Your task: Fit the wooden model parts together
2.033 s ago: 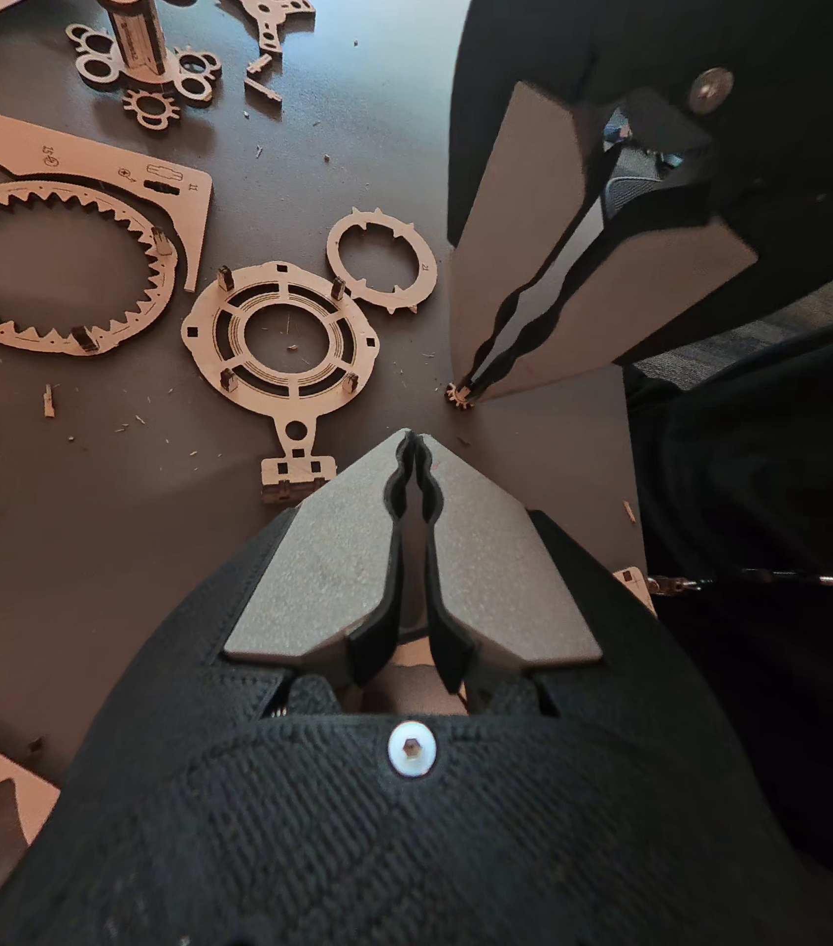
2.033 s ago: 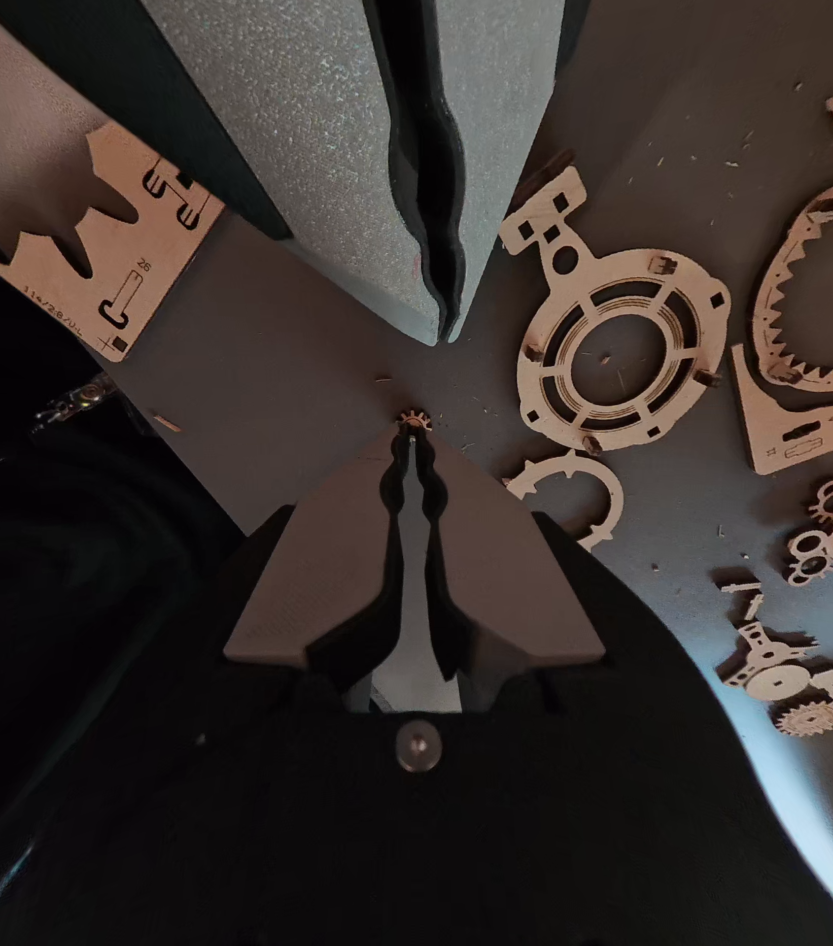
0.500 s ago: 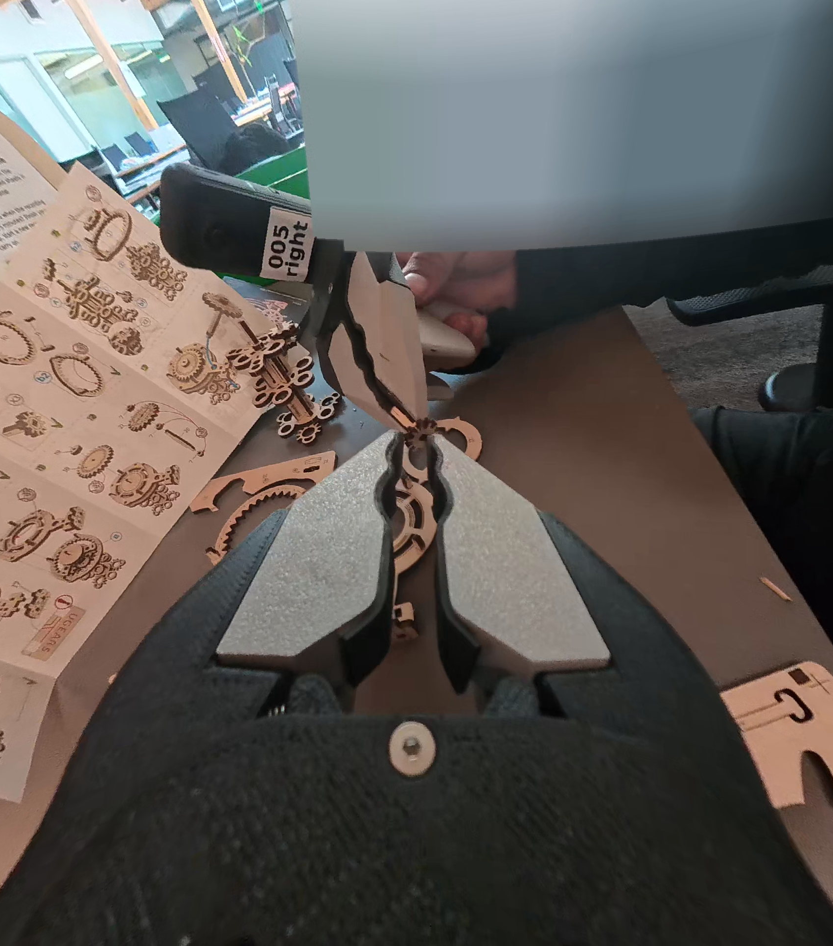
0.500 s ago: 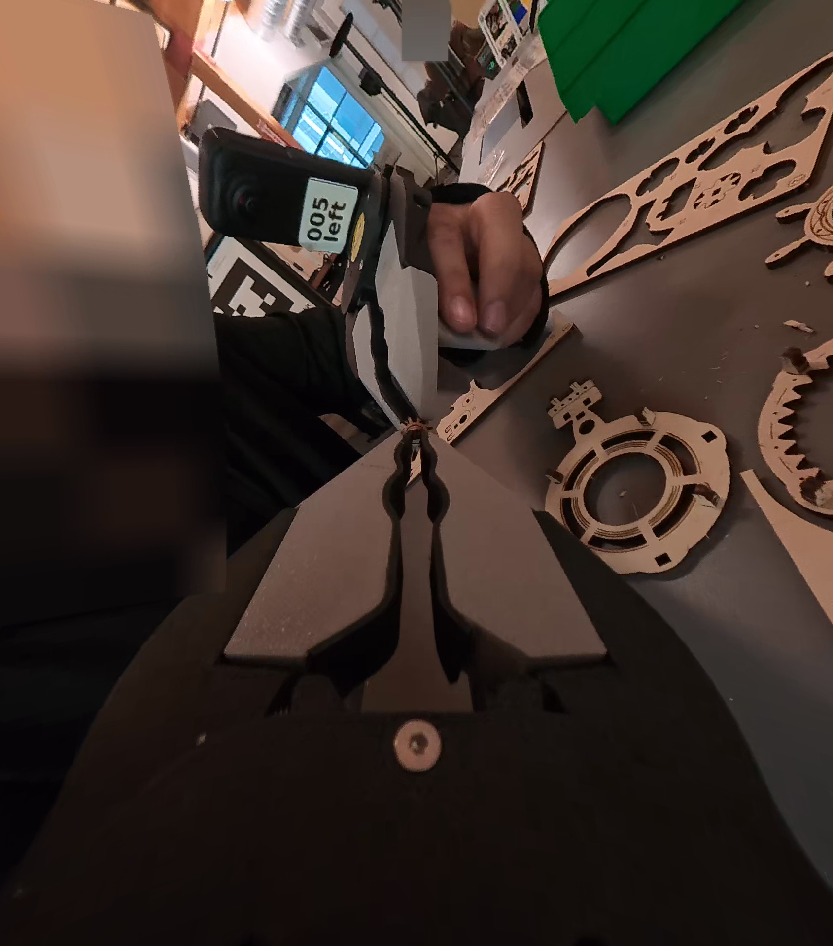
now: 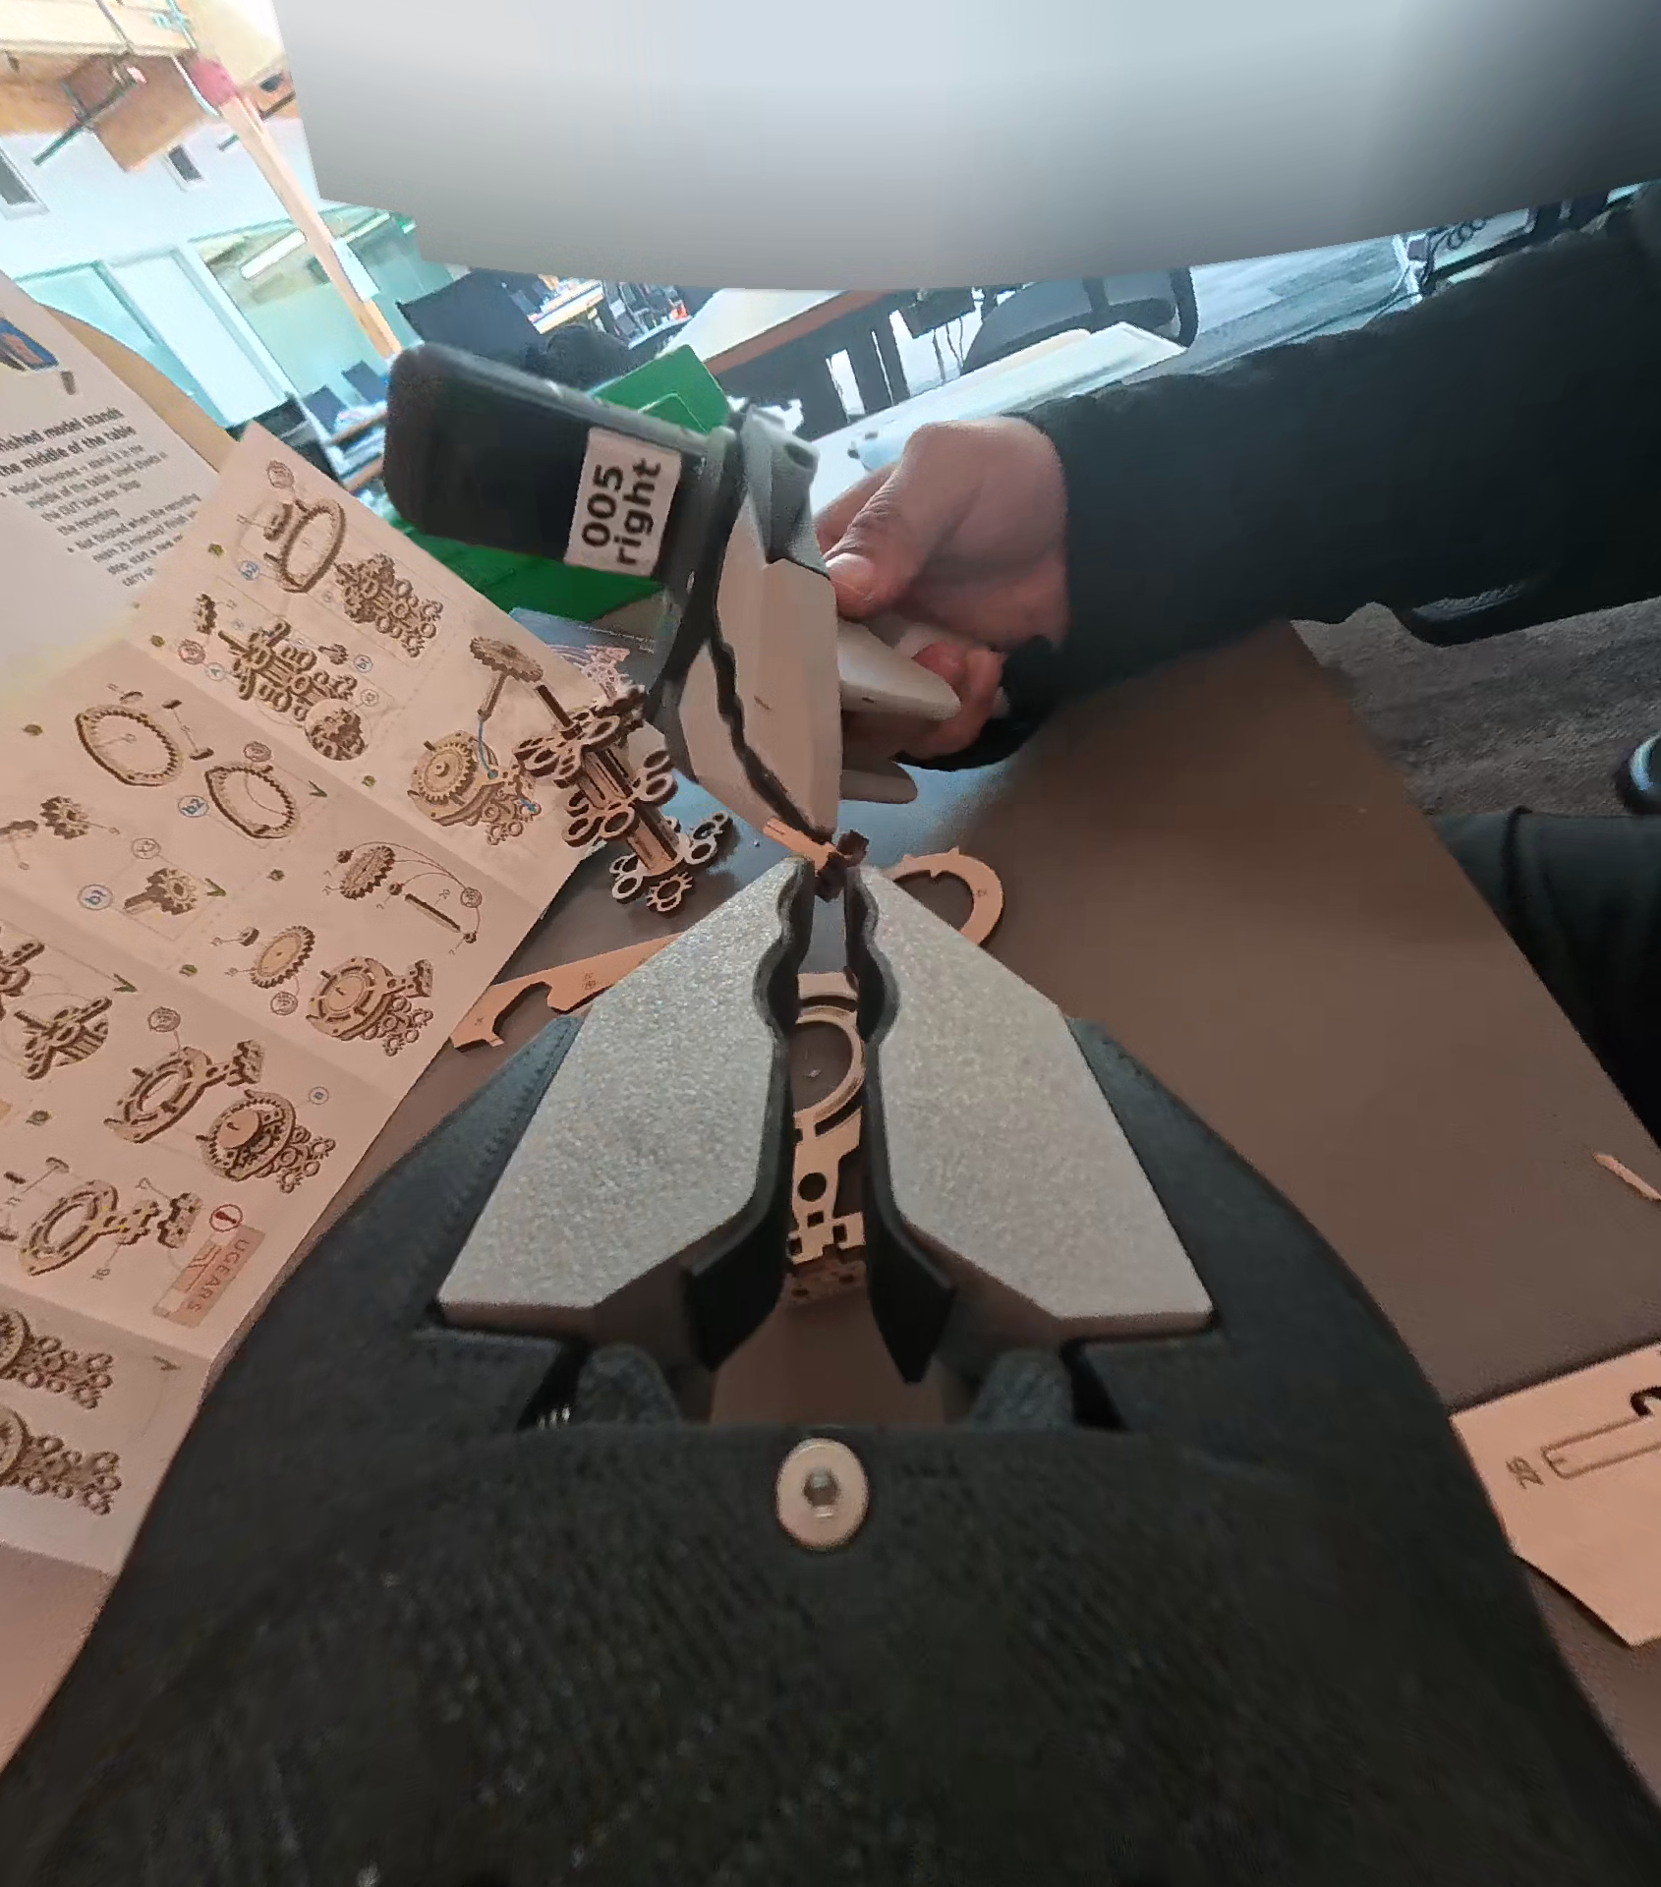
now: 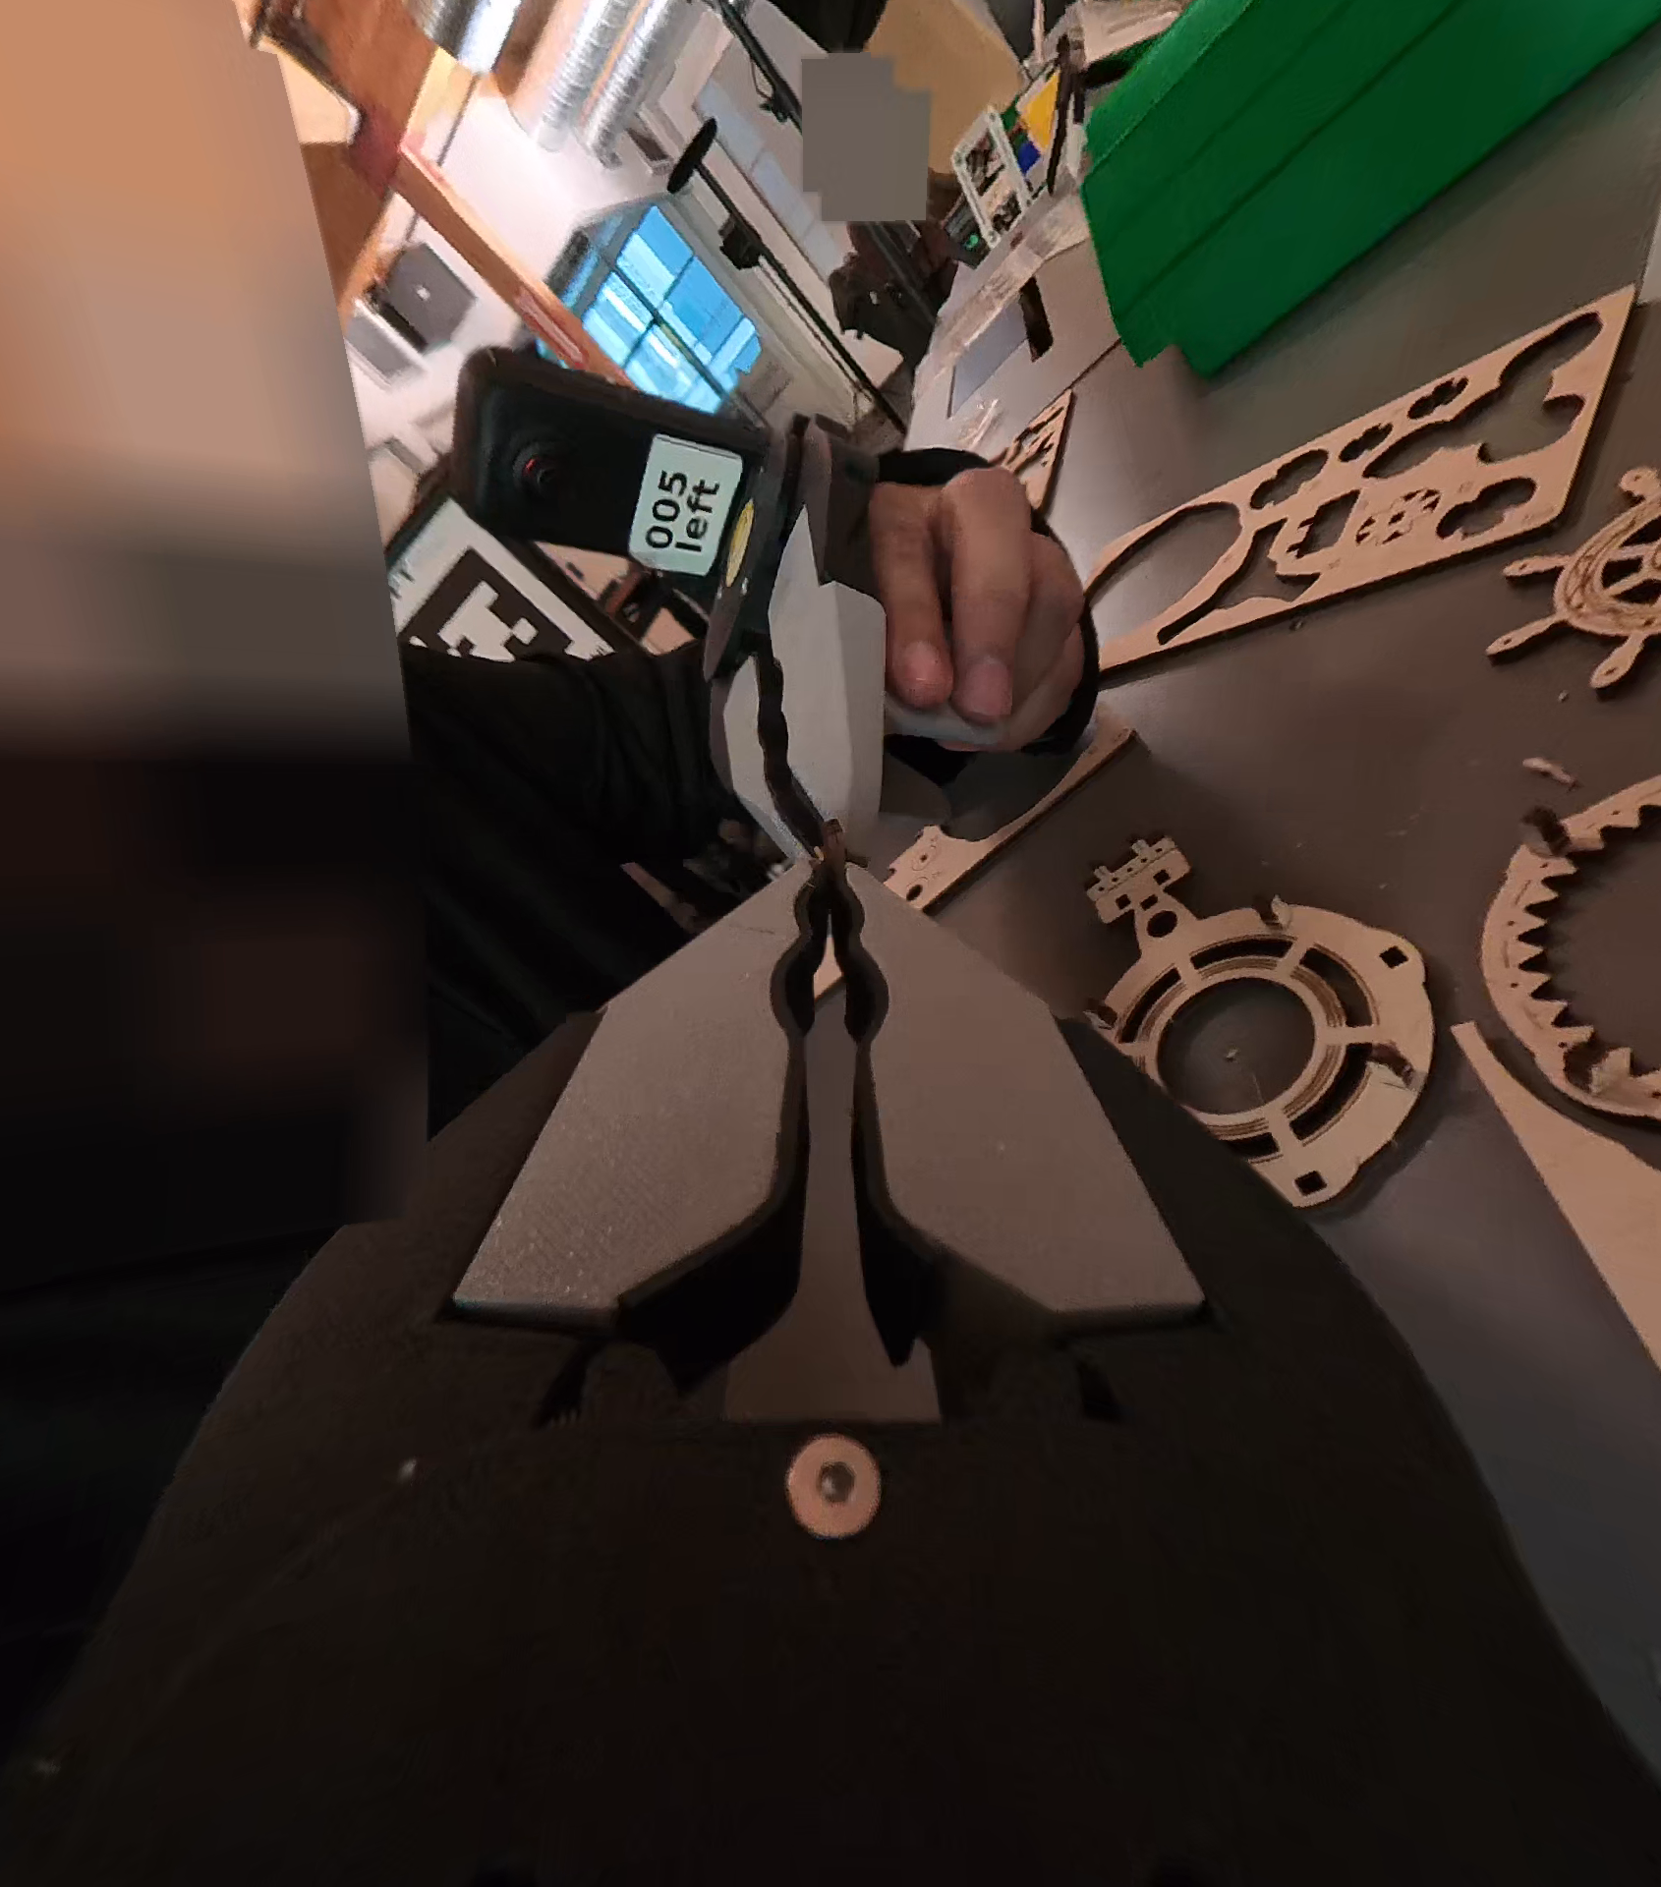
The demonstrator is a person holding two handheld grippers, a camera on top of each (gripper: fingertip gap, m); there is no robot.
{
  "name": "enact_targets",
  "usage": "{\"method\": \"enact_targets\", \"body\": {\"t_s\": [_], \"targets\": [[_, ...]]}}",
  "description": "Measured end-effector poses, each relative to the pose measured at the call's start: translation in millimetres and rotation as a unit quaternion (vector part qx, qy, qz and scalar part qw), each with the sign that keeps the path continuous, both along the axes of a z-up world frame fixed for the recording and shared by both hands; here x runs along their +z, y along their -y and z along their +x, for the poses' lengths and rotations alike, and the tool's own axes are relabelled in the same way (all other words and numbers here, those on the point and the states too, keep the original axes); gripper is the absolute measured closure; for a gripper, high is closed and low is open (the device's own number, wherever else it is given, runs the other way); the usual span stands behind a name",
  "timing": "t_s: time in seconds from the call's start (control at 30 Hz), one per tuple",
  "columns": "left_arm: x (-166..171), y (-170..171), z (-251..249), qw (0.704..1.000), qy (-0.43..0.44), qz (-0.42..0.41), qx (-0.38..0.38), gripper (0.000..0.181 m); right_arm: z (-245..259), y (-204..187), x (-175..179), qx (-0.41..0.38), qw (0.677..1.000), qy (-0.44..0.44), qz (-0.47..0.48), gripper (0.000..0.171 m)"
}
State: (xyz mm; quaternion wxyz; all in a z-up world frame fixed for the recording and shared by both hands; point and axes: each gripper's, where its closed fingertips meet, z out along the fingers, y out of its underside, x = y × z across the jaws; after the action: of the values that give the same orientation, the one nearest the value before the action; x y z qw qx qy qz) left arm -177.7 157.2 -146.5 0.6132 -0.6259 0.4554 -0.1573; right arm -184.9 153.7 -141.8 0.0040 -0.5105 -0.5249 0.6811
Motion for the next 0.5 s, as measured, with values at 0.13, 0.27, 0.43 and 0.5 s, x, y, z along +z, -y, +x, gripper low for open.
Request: {"method": "enact_targets", "body": {"t_s": [0.13,0.27,0.43,0.5], "targets": [[0,-2,-2,1.0,0.01,-0.011,0.003,0.179,0,-5,4,-0.02,0.998,-0.019,0.052,0.169],[0,-1,-2,1.0,0.018,-0.021,-0.004,0.179,7,-7,16,-0.036,0.987,-0.055,0.147,0.132],[7,-1,-3,0.997,0.061,-0.053,-0.017,0.179,3,3,13,-0.065,0.939,-0.091,0.325,0.134],[10,-2,-4,0.994,0.086,-0.07,-0.02,0.179,1,1,17,-0.089,0.917,-0.113,0.373,0.146]]}}
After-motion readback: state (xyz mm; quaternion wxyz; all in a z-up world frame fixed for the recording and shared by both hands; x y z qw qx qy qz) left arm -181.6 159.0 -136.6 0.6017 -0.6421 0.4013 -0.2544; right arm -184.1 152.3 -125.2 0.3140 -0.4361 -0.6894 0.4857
